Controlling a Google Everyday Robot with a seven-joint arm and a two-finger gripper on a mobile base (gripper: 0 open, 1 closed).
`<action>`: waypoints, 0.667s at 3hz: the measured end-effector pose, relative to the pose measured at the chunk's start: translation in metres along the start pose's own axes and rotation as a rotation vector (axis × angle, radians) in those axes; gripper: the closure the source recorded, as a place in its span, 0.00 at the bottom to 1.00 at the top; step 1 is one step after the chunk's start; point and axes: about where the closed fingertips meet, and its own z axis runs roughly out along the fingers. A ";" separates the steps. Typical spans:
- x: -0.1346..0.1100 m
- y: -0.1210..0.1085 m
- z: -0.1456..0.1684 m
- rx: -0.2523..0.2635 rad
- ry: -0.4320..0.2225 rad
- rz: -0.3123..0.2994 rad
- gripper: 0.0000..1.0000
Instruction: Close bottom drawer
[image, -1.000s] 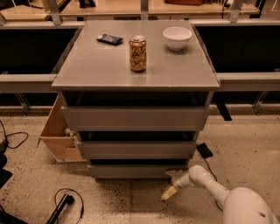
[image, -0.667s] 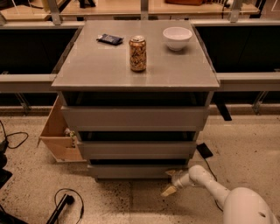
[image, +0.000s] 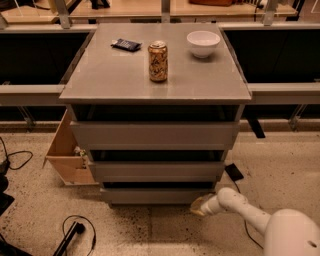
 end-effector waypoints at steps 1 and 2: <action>0.002 -0.049 -0.059 0.128 0.193 -0.157 0.95; -0.041 -0.078 -0.083 0.192 0.273 -0.325 1.00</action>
Offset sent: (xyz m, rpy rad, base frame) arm -0.1739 -0.0693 0.3378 -0.8074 0.2668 -0.2287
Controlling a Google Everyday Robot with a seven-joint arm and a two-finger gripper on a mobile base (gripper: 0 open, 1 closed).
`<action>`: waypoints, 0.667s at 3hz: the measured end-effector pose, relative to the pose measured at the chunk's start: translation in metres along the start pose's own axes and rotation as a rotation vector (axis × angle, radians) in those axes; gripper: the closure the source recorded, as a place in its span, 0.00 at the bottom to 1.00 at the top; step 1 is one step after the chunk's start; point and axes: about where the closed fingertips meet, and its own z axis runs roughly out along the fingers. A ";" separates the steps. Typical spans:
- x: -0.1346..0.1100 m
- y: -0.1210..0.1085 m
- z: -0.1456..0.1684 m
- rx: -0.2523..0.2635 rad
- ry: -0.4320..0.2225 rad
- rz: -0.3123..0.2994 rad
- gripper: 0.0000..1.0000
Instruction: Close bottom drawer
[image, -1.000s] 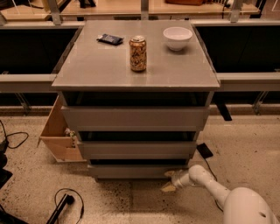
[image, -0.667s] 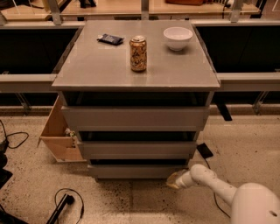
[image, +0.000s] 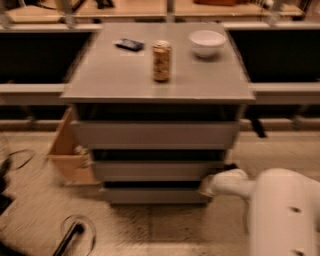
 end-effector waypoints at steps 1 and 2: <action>0.001 0.005 -0.002 0.000 0.000 0.000 0.76; 0.001 0.005 -0.002 0.000 0.000 0.000 0.53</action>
Offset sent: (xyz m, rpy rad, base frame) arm -0.0053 -0.0003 0.0000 0.0000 0.0000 0.0000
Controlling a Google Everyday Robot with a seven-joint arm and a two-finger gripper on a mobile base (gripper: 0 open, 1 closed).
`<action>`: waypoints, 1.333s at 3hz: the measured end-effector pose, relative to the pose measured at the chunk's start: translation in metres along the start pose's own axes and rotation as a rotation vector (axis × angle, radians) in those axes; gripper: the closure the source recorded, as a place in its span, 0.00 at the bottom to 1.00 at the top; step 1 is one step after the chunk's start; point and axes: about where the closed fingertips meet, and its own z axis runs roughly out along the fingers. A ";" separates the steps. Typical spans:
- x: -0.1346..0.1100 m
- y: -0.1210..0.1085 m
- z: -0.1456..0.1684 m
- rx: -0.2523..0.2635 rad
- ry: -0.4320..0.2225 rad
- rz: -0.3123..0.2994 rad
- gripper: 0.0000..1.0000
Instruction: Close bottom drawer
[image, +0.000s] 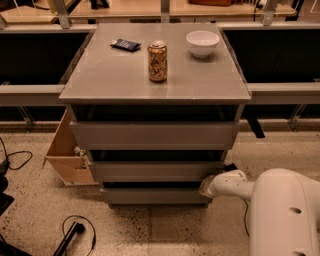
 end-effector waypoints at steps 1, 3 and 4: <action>0.003 0.010 -0.005 -0.032 0.015 -0.007 0.57; 0.035 0.039 -0.084 -0.101 0.180 -0.042 1.00; 0.054 0.073 -0.154 -0.138 0.306 -0.087 1.00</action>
Offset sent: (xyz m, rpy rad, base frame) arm -0.1353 -0.0402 0.0473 -0.1763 0.1983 -0.0242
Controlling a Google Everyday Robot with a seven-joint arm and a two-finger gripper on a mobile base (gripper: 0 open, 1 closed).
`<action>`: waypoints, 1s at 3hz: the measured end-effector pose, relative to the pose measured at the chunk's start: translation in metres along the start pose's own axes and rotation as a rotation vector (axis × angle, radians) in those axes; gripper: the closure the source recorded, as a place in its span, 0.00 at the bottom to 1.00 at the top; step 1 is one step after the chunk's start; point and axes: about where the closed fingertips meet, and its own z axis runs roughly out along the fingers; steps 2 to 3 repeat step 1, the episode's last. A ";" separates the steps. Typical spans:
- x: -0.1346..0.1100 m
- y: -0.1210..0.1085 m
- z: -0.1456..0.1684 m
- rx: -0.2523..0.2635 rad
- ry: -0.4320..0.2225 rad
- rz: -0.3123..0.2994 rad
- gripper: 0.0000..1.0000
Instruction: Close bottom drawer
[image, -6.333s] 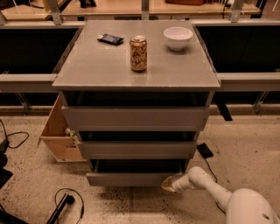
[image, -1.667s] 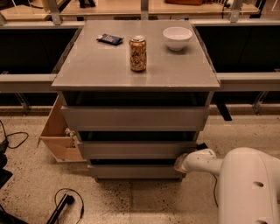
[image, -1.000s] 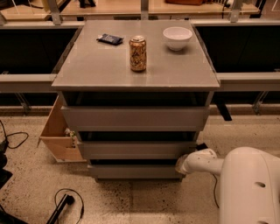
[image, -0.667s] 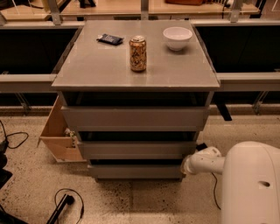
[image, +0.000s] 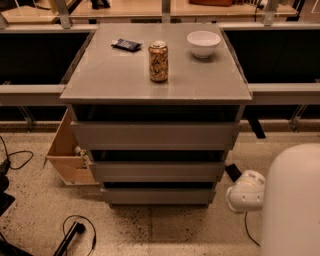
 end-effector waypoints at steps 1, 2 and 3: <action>0.017 0.034 -0.036 0.000 0.075 -0.003 1.00; 0.017 0.034 -0.036 0.000 0.075 -0.003 1.00; 0.017 0.034 -0.036 0.000 0.075 -0.003 1.00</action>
Offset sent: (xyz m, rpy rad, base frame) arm 0.0000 0.0000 0.0000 0.0000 0.0000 0.0000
